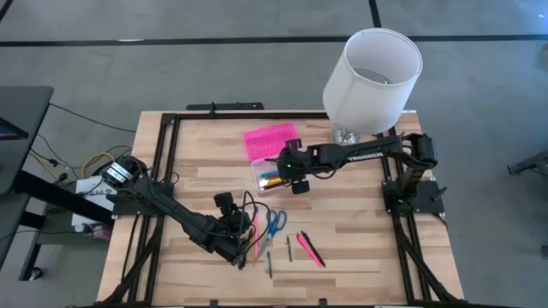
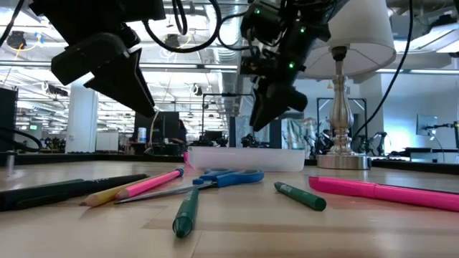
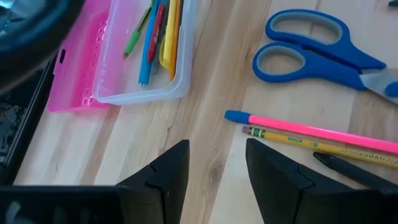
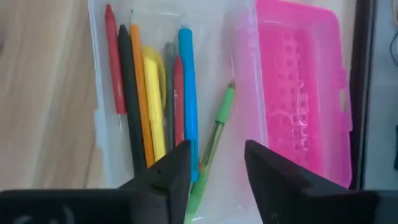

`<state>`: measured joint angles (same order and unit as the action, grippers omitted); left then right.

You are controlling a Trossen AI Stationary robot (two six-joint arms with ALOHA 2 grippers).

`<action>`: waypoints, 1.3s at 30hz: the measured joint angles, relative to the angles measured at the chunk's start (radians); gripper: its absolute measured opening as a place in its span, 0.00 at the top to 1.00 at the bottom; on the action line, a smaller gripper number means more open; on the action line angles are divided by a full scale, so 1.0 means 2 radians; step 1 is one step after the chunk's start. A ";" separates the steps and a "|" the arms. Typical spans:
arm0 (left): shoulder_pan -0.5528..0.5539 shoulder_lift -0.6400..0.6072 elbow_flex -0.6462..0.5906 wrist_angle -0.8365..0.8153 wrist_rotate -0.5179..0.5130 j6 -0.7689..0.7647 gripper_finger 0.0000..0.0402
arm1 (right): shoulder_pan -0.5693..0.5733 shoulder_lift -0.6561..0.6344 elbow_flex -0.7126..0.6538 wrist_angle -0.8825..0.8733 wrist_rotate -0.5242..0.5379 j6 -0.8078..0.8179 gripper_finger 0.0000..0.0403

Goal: Pick & place school supplies into a supply box
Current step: Put the left green crayon into the pink supply box

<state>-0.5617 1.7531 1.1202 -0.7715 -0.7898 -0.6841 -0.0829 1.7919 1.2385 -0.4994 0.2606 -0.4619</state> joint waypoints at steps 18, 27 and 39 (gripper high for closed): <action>-0.001 0.000 0.000 0.003 0.079 0.051 0.62 | 0.124 -0.166 -0.013 -0.164 -0.088 0.268 0.73; -0.001 0.000 0.000 0.016 0.179 0.050 0.62 | 0.209 -0.149 -0.016 -0.171 -0.061 0.474 0.73; -0.008 -0.001 -0.012 0.144 0.318 0.193 0.62 | 0.280 -0.116 -0.018 -0.196 0.065 0.484 0.73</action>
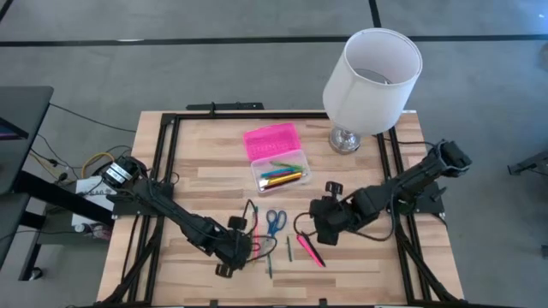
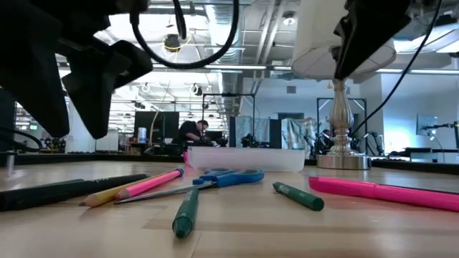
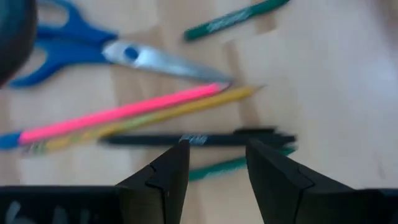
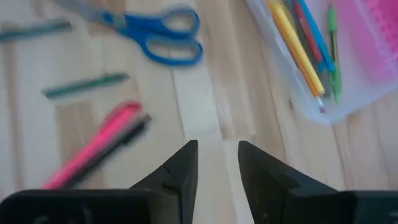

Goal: Pick & place school supplies into a supply box
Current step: Put the left green crayon into the pink supply box

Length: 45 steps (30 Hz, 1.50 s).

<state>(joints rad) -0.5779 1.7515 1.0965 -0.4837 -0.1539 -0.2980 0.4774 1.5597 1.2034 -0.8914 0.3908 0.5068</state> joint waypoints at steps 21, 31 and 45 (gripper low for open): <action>0.003 0.000 -0.010 -0.044 -0.040 -0.424 0.62 | 0.025 -0.001 0.000 -0.002 0.057 0.008 0.73; -0.008 0.011 -0.010 -0.042 -0.053 -0.511 0.62 | 0.057 -0.001 0.000 -0.027 0.096 0.004 0.74; -0.009 0.056 0.002 -0.039 -0.019 -0.520 0.62 | 0.073 -0.001 0.000 -0.033 0.123 0.008 0.74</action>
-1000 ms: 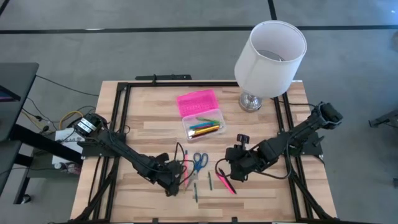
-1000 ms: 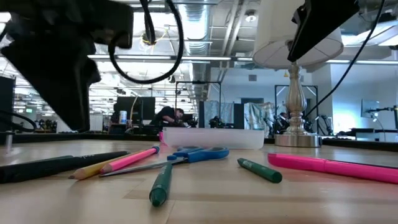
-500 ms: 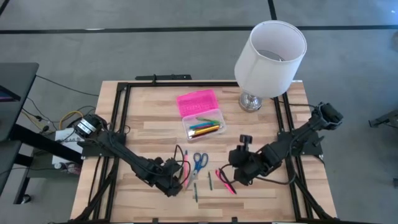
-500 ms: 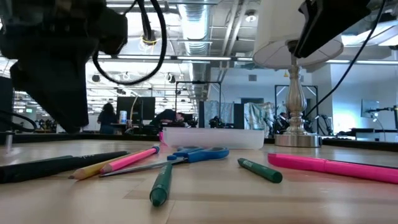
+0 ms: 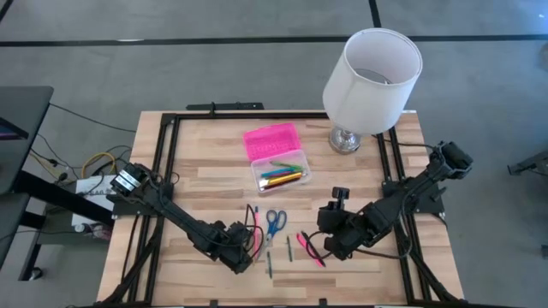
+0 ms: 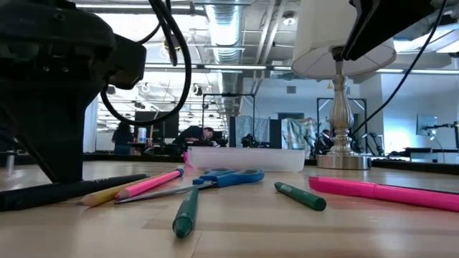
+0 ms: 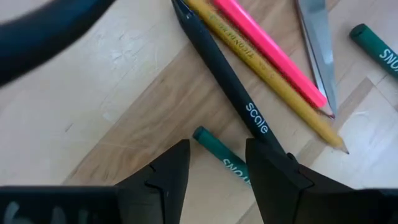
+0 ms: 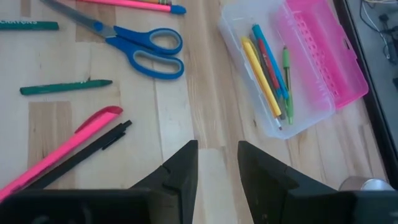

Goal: Pick & place school supplies into a supply box
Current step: Put the left green crayon into the pink supply box

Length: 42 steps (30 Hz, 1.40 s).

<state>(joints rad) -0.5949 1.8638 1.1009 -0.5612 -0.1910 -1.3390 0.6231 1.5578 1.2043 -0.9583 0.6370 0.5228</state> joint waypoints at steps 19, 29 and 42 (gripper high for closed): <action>0.001 0.000 0.001 -0.041 0.097 -0.020 0.63 | 0.000 0.000 0.000 0.001 0.009 0.000 0.74; 0.000 0.001 -0.001 -0.057 0.111 0.019 0.88 | -0.002 0.000 0.000 0.002 0.012 0.000 0.74; 0.001 0.001 0.000 -0.104 0.060 0.149 0.92 | -0.002 0.000 0.000 0.007 0.012 0.000 0.74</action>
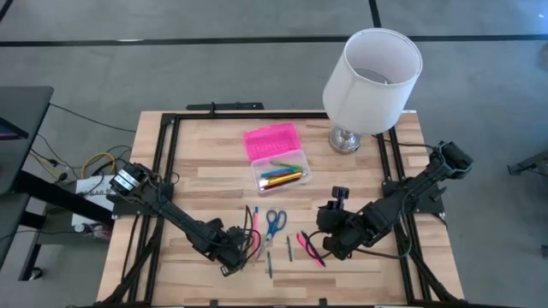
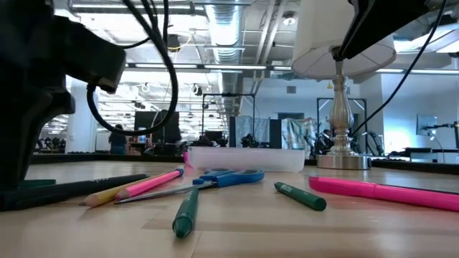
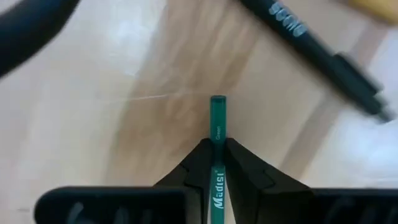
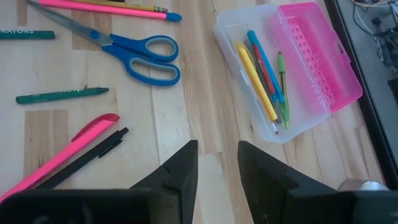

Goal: Pick & place school supplies into a supply box
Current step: Put the left green crayon into the pink supply box

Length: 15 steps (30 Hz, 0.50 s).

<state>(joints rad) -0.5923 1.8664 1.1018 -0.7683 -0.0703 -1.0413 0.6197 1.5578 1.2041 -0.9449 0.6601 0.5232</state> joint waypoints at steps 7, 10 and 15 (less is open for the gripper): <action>0.008 0.000 -0.001 -0.019 -0.035 0.108 0.92 | 0.000 0.000 0.000 0.002 0.000 0.000 0.74; 0.008 0.000 -0.001 -0.022 -0.042 0.154 0.92 | 0.000 0.000 0.000 0.002 0.000 0.000 0.74; 0.009 0.000 -0.002 -0.044 -0.055 0.213 0.92 | 0.000 0.000 0.000 0.002 0.000 -0.001 0.74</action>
<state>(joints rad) -0.5747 1.8668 1.0978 -0.8566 -0.1803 -0.6155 0.6197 1.5578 1.2041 -0.9413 0.6601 0.5215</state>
